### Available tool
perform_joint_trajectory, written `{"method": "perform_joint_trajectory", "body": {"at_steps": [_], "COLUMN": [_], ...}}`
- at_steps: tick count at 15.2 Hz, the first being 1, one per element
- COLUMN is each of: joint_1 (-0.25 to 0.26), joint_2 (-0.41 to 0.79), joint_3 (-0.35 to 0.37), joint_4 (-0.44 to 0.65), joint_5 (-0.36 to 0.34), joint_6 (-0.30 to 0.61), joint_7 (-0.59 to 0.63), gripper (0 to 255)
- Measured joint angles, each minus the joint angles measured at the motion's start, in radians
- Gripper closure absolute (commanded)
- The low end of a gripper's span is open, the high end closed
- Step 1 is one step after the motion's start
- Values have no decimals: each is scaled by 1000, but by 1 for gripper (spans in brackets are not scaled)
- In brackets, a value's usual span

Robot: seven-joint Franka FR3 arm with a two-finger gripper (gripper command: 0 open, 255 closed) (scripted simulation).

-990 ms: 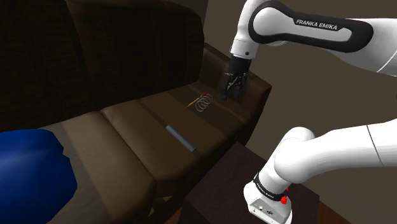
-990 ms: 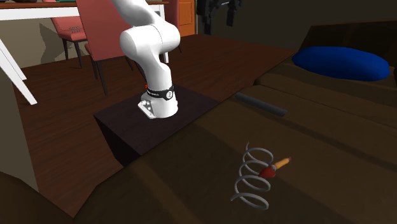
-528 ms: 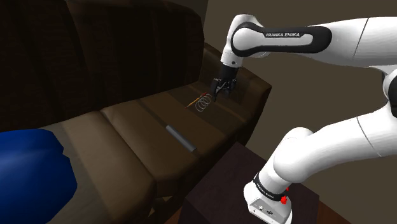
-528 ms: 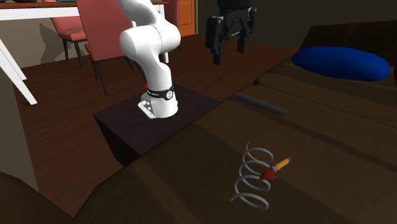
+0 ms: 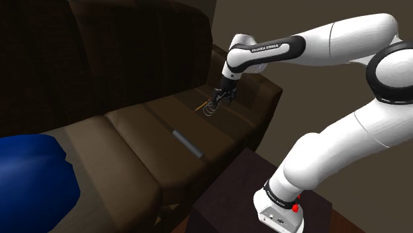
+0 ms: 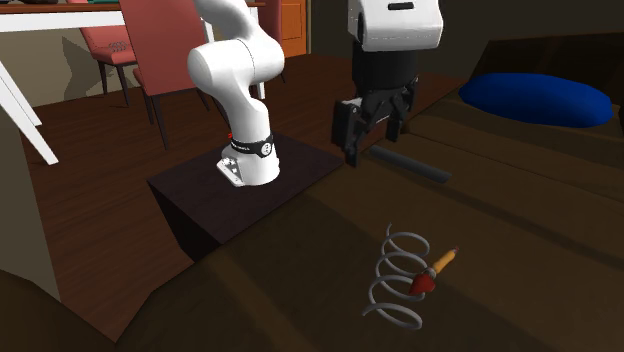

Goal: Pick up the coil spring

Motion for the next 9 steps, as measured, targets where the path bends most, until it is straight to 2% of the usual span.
{"method": "perform_joint_trajectory", "body": {"at_steps": [9], "joint_1": [-16], "joint_2": [307], "joint_3": [-62], "joint_4": [126], "joint_5": [82], "joint_6": [222], "joint_7": [-86], "gripper": [0]}}
